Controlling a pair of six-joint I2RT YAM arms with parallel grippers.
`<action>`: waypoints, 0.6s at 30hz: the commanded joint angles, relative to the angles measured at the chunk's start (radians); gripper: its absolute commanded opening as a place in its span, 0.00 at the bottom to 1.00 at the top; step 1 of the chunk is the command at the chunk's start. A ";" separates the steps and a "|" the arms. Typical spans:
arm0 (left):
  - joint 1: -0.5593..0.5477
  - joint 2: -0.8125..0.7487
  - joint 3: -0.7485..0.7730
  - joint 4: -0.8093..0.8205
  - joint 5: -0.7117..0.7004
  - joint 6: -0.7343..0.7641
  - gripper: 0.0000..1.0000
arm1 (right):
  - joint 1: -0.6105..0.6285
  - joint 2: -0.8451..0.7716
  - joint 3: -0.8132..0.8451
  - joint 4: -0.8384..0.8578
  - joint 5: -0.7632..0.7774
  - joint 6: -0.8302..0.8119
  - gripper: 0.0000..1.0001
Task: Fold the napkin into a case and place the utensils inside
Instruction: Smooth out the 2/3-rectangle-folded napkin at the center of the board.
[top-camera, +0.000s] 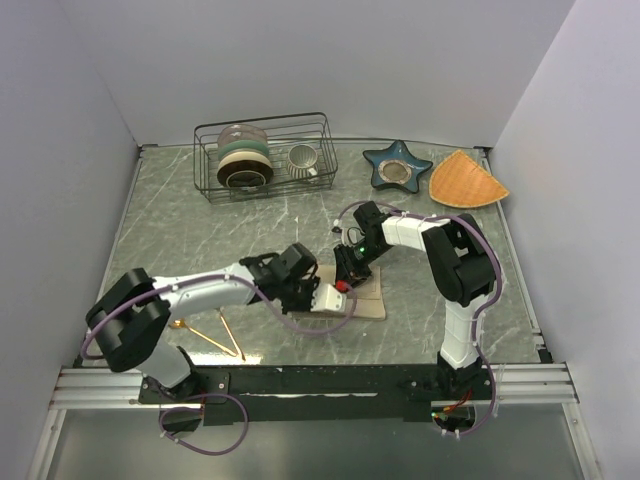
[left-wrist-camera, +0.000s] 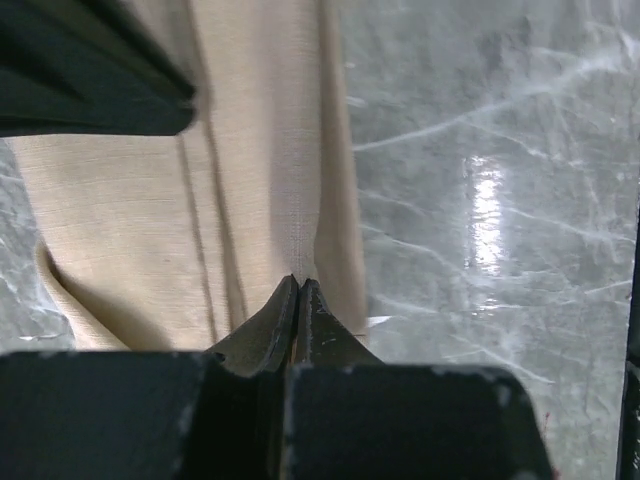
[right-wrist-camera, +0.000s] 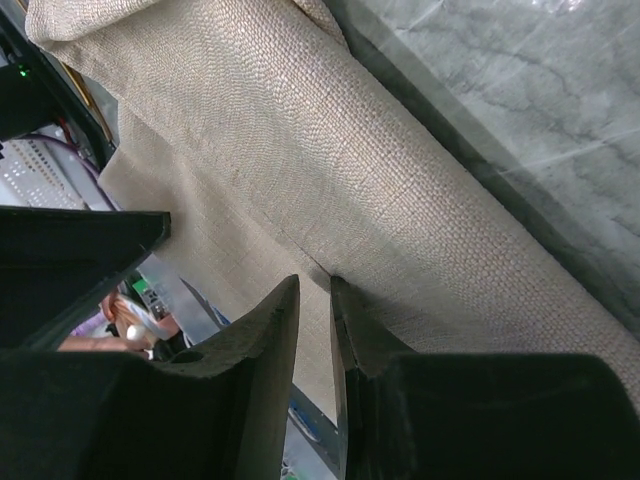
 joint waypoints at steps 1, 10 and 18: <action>0.063 0.049 0.104 -0.092 0.169 0.013 0.08 | 0.011 0.000 -0.013 -0.022 0.089 -0.048 0.27; -0.047 -0.039 -0.108 0.145 -0.043 -0.045 0.38 | 0.011 0.017 -0.001 -0.030 0.092 -0.053 0.27; -0.075 0.030 -0.155 0.228 -0.155 -0.073 0.41 | 0.010 0.023 0.004 -0.030 0.092 -0.050 0.27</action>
